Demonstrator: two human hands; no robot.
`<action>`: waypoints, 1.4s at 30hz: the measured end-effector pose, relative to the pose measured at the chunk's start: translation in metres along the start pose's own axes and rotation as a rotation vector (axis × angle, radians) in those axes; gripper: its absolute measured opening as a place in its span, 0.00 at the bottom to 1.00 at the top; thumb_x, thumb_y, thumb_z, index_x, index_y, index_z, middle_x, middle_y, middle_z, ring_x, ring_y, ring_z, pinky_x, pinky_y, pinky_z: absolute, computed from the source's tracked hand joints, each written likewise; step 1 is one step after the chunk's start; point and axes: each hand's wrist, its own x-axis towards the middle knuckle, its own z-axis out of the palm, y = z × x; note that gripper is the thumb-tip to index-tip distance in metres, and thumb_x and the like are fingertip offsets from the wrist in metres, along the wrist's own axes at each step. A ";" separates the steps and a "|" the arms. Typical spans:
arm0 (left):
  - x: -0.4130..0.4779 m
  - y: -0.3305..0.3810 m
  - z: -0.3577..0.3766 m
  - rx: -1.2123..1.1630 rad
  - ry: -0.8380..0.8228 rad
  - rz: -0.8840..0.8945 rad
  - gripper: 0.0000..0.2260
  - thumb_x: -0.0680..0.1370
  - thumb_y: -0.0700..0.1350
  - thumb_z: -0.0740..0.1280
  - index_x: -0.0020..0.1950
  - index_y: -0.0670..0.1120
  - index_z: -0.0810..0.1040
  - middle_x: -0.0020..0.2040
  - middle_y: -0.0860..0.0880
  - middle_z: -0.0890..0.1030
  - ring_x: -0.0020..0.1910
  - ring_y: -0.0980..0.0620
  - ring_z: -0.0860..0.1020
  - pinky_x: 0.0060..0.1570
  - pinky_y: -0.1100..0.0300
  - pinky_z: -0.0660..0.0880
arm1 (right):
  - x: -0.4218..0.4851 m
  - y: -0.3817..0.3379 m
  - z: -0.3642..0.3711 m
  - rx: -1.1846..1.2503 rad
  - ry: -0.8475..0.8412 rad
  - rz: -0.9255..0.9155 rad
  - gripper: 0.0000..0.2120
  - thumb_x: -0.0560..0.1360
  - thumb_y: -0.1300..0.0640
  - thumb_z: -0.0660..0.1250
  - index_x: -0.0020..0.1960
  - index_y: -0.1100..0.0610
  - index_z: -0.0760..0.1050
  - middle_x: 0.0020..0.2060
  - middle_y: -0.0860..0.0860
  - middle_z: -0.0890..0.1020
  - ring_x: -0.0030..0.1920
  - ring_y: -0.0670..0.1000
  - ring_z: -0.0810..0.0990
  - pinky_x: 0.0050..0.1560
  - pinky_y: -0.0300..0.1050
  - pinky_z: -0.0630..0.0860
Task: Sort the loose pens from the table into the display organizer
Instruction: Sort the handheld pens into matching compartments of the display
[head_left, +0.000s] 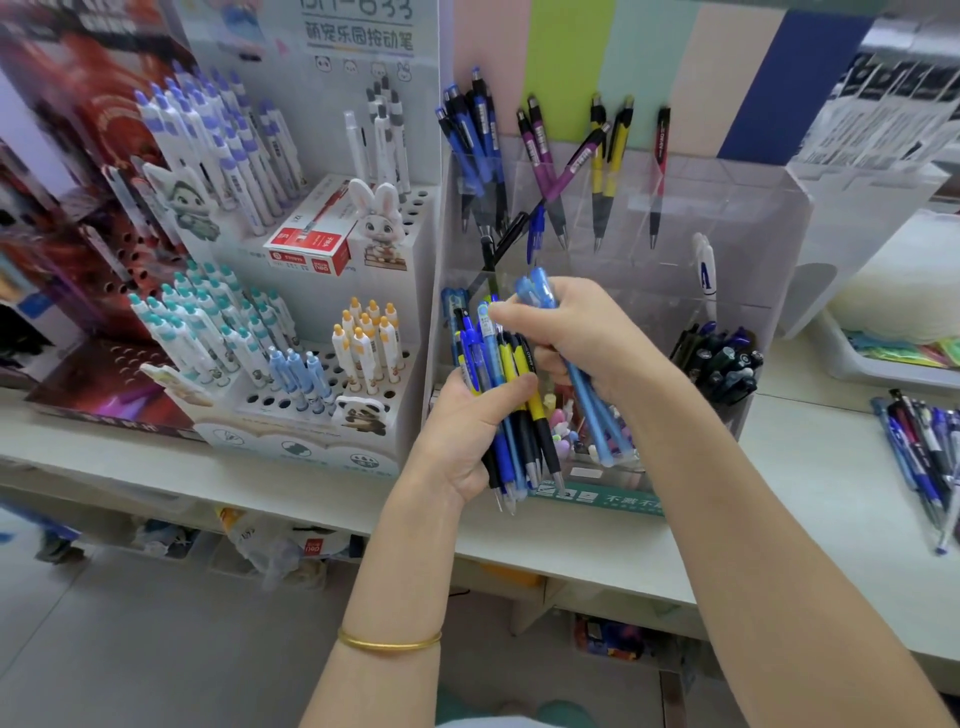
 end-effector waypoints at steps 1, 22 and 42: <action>-0.001 0.000 0.000 0.021 0.000 0.016 0.16 0.77 0.34 0.67 0.64 0.37 0.72 0.48 0.39 0.81 0.41 0.44 0.83 0.38 0.52 0.82 | 0.000 -0.002 0.002 -0.130 0.011 -0.022 0.12 0.73 0.52 0.72 0.43 0.60 0.75 0.25 0.47 0.68 0.22 0.44 0.65 0.25 0.37 0.65; -0.028 0.003 -0.006 0.167 0.125 0.032 0.14 0.75 0.35 0.70 0.61 0.40 0.75 0.53 0.36 0.81 0.51 0.39 0.81 0.53 0.44 0.80 | 0.002 -0.009 0.026 -0.263 0.038 -0.143 0.12 0.79 0.55 0.62 0.39 0.56 0.66 0.33 0.52 0.71 0.29 0.46 0.66 0.32 0.40 0.66; -0.024 0.052 -0.091 0.202 -0.063 0.036 0.05 0.76 0.38 0.67 0.51 0.43 0.77 0.43 0.45 0.80 0.42 0.51 0.80 0.43 0.56 0.81 | 0.033 -0.003 0.056 0.146 0.697 -0.207 0.09 0.79 0.56 0.62 0.40 0.53 0.67 0.28 0.50 0.77 0.29 0.44 0.74 0.39 0.37 0.74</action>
